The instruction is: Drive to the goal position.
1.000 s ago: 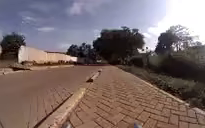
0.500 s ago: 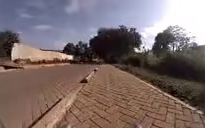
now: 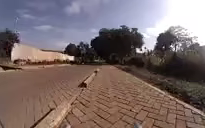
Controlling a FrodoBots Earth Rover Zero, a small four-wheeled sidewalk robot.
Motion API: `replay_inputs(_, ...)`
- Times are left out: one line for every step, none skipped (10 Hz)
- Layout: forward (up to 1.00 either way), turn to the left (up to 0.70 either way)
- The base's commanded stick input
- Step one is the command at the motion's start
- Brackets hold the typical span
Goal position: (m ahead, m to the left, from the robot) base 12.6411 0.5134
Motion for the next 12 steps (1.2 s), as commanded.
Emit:
replay_inputs(0.7,-0.19)
replay_inputs(0.7,-0.33)
replay_inputs(0.7,-0.34)
replay_inputs(0.7,-0.34)
replay_inputs(0.7,-0.34)
replay_inputs(0.7,0.0)
replay_inputs(0.7,0.0)
replay_inputs(0.7,0.0)
replay_inputs(0.7,0.0)
replay_inputs(0.7,0.0)
replay_inputs(0.7,0.0)
replay_inputs(0.7,0.0)
